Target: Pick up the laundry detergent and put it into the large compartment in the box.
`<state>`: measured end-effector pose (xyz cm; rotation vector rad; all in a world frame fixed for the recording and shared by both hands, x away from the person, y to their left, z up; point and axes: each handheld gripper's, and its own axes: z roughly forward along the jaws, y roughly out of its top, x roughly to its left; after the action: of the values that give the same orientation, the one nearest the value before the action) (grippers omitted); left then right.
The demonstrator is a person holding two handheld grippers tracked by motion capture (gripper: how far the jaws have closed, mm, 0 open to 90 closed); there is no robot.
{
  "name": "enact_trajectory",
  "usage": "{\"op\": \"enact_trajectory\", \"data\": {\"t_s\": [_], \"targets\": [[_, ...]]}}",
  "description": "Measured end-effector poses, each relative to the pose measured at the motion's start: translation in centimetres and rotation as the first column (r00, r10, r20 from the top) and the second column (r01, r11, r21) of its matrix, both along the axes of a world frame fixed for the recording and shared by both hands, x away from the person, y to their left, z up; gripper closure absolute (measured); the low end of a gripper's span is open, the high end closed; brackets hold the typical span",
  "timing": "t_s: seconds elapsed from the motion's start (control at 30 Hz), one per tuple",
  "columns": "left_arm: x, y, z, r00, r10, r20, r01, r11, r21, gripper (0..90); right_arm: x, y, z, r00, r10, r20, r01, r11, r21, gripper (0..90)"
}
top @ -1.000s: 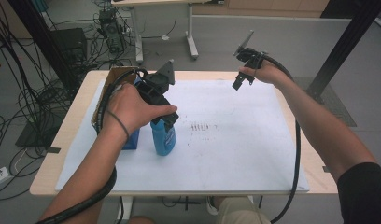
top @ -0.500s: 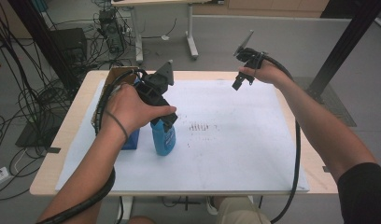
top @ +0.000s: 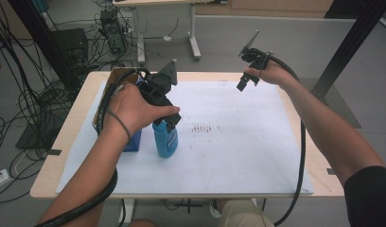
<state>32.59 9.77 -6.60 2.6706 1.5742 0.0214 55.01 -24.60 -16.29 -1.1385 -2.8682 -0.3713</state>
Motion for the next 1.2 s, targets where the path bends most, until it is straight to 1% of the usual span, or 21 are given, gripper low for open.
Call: {"op": "enact_trajectory", "data": {"t_s": [0.27,0.6,0.73,0.9,1.13,1.2], "targets": [[0.0,-0.1,0.4,1.0000,-0.002,0.002,0.002,1.0000,0.007,7.5,0.0,0.1,0.0,1.0000,0.004,0.000,-0.004,1.000,0.003,7.2],[0.1,0.0,0.4,1.0000,0.001,0.004,-0.001,1.0000,0.004,7.4,-0.1,0.3,0.0,1.0000,0.005,0.000,-0.005,1.000,0.000,7.2],[0.5,0.2,0.1,0.9999,0.008,0.007,-0.008,1.0000,-0.005,7.4,-0.1,0.3,0.0,1.0000,0.007,0.000,-0.007,1.000,0.001,7.2],[1.2,0.3,-0.2,1.0000,0.006,-0.004,-0.006,0.9999,-0.013,7.4,-0.2,0.6,0.0,0.9999,0.014,0.000,-0.014,1.000,-0.006,7.2],[2.4,0.1,-0.3,1.0000,-0.001,0.000,0.001,1.0000,-0.009,7.3,-0.2,0.8,0.0,0.9997,0.022,-0.001,-0.022,1.000,-0.008,7.3],[2.8,-0.1,-0.2,0.9999,-0.013,0.004,0.013,0.9999,-0.002,7.3,-0.3,0.8,0.1,0.9998,0.018,-0.002,-0.018,1.000,-0.009,7.5]]}}
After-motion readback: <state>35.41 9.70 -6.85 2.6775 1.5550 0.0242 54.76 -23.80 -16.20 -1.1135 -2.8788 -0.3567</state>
